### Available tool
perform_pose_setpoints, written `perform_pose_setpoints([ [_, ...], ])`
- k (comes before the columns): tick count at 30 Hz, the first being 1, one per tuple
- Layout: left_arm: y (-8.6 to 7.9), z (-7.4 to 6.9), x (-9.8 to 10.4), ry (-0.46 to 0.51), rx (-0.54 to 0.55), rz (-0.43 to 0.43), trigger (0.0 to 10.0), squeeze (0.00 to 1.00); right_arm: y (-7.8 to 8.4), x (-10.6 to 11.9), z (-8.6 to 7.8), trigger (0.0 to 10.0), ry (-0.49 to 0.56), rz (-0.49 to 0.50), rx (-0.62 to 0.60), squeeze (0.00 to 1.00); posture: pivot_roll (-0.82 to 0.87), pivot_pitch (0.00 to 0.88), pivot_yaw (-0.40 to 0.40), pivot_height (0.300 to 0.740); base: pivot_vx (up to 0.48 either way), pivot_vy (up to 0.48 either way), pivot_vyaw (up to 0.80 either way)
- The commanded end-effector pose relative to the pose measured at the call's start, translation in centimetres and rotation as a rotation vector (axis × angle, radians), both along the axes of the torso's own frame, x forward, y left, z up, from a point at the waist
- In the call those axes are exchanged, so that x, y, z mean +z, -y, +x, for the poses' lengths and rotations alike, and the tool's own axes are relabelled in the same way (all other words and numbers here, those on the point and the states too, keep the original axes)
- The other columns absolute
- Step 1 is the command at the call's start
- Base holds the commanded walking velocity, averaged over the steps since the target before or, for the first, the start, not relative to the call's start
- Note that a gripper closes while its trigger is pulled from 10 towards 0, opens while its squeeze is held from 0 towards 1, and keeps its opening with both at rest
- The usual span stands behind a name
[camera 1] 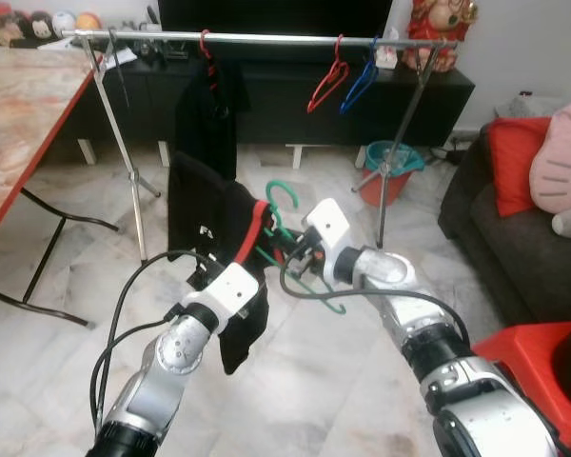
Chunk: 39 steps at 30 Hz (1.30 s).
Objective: Hang hanger
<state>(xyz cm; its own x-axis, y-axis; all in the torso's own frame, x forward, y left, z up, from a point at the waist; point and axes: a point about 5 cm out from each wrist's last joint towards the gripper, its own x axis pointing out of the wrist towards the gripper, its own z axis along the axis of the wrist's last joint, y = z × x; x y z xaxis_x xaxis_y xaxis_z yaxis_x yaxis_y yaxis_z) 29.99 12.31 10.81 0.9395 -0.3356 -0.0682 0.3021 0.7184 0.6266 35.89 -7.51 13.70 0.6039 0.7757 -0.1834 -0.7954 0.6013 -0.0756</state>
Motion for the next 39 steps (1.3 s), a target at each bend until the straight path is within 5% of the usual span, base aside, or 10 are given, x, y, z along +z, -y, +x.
perform_pose_setpoints([
  [1, 0.3, 0.2, -0.3, -0.014, 0.014, 0.048, 10.0, 0.00, -0.1, 1.6, 0.4, 0.0, 0.054, 0.019, 0.012, 0.00, 0.10, 0.000, -0.086, 0.732, 0.000, 0.000, 0.00],
  [12, -0.9, 2.0, 1.0, 0.103, 0.260, 0.117, 10.0, 0.00, -0.5, 1.4, -0.1, 0.0, 0.047, 0.024, 0.041, 0.00, 0.10, 0.000, -0.084, 0.732, 0.000, 0.000, 0.00],
  [21, -1.0, 2.2, 0.8, 0.111, 0.300, 0.122, 9.8, 0.00, -0.6, 0.9, -0.7, 0.0, 0.035, 0.019, 0.072, 0.00, 0.09, 0.000, -0.086, 0.732, 0.000, 0.000, 0.00],
  [22, -1.0, 2.3, 0.8, 0.111, 0.301, 0.121, 0.0, 0.00, -0.6, 0.8, -0.8, 0.0, 0.033, 0.017, 0.076, 0.00, 0.09, 0.000, -0.088, 0.732, 0.000, 0.000, 0.00],
  [39, -1.4, 2.4, 0.6, 0.115, 0.313, 0.136, 0.0, 0.00, -0.4, -0.1, -1.5, 0.0, 0.011, -0.026, 0.095, 0.00, 0.10, 0.000, -0.091, 0.732, 0.000, 0.000, 0.00],
])
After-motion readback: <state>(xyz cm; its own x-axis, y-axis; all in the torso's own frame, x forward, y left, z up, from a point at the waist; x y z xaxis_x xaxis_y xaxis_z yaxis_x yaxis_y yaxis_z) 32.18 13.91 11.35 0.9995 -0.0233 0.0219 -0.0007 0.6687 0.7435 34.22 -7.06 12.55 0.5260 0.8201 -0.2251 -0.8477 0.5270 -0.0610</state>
